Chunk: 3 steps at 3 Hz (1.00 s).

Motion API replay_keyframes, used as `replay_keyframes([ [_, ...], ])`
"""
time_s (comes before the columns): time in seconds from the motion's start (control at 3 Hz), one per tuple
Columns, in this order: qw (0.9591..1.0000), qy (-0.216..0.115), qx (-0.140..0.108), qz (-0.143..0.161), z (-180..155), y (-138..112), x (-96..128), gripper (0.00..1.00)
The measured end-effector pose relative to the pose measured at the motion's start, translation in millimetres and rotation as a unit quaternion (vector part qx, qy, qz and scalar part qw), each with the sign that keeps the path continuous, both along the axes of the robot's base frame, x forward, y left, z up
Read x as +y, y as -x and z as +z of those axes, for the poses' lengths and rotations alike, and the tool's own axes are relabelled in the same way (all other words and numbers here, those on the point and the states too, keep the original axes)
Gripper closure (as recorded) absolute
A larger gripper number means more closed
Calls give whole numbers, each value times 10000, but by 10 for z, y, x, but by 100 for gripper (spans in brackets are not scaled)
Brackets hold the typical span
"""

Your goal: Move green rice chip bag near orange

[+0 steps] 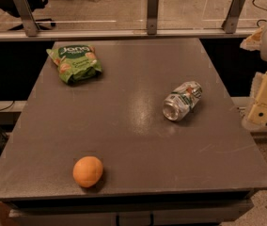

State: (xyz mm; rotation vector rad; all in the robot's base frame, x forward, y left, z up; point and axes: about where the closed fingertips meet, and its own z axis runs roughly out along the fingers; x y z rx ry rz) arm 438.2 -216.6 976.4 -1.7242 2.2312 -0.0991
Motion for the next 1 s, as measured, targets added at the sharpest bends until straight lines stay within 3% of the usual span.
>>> replay_keyframes([
  [0.33,10000,-3,-12,2,6,-2,3,0],
  [0.67,9993,-255,-238,142,41,-159,204,0],
  [1.0,9951,-811,-539,192,104,-522,529,0],
])
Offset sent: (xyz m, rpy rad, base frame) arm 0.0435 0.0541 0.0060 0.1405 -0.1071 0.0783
